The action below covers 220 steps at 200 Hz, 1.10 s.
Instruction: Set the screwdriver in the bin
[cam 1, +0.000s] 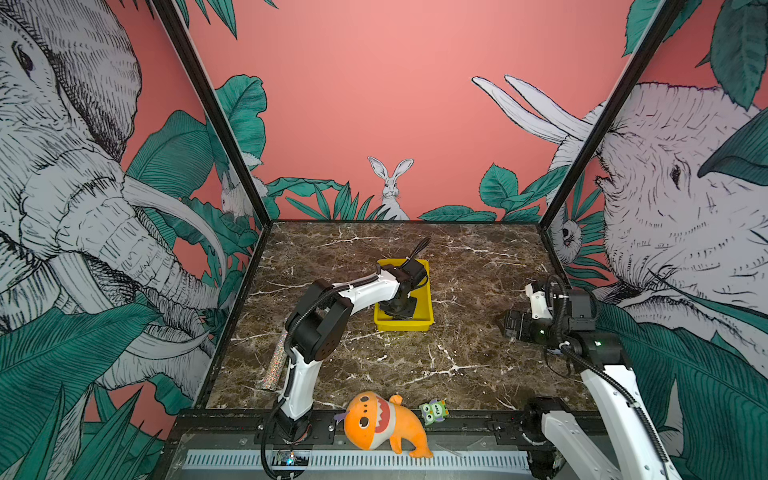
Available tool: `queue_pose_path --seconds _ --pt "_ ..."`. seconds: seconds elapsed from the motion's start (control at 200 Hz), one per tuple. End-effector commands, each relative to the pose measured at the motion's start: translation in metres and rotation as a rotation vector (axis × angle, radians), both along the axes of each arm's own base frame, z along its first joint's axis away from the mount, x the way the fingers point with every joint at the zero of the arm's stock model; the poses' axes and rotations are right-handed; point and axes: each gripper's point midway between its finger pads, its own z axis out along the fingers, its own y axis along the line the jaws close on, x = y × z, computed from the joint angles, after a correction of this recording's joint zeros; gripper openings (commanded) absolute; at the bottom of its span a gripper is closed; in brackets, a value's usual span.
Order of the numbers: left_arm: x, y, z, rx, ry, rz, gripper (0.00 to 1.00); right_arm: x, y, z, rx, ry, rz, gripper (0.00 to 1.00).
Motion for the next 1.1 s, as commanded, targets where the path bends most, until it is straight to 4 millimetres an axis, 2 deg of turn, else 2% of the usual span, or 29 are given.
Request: queue_pose_path --seconds 0.0,0.125,0.29,0.39,0.515,0.62,0.7,0.795,0.88,0.931,0.946,0.971,1.021,1.096 --pt "0.009 -0.010 0.021 -0.041 -0.051 -0.004 0.28 0.001 -0.001 0.002 0.000 -0.009 -0.007 0.99" --pt "0.011 -0.012 0.026 -0.059 -0.059 0.000 0.44 0.000 -0.001 0.001 -0.001 -0.007 -0.008 1.00" --pt "0.013 -0.014 0.038 -0.076 -0.077 -0.001 0.49 0.000 -0.001 0.001 -0.001 -0.003 -0.008 0.99" --pt "0.015 -0.017 0.053 -0.099 -0.102 -0.009 0.53 0.000 -0.002 0.001 -0.004 -0.003 -0.012 1.00" --pt "0.021 -0.023 0.090 -0.146 -0.161 -0.029 0.62 -0.001 -0.004 0.000 -0.007 0.000 -0.026 1.00" --pt "0.024 -0.028 0.133 -0.231 -0.237 -0.041 0.82 -0.001 -0.007 -0.002 -0.012 0.008 -0.043 1.00" --pt "0.025 -0.027 0.167 -0.282 -0.318 -0.059 0.99 0.000 -0.006 0.006 -0.010 -0.008 -0.043 1.00" --pt "0.029 -0.013 0.205 -0.305 -0.424 -0.071 1.00 0.003 -0.009 0.020 -0.014 -0.035 -0.066 1.00" --pt "0.037 0.011 0.234 -0.304 -0.535 -0.053 1.00 0.011 -0.013 0.041 -0.025 -0.090 -0.080 0.99" --pt "0.043 0.033 0.244 -0.291 -0.588 0.009 1.00 0.018 -0.015 0.055 -0.029 -0.133 -0.093 0.99" --pt "0.051 0.047 0.246 -0.288 -0.602 0.049 1.00 0.021 -0.016 0.059 -0.030 -0.148 -0.099 0.99" --pt "0.055 0.060 0.250 -0.306 -0.611 0.080 1.00 0.025 -0.017 0.066 -0.029 -0.170 -0.108 0.99" --pt "0.056 0.077 0.257 -0.355 -0.631 0.104 1.00 0.036 -0.020 0.075 -0.035 -0.204 -0.132 0.99" --pt "0.061 0.121 0.261 -0.298 -0.718 0.194 1.00 0.055 -0.026 0.085 -0.056 -0.245 -0.160 0.99"
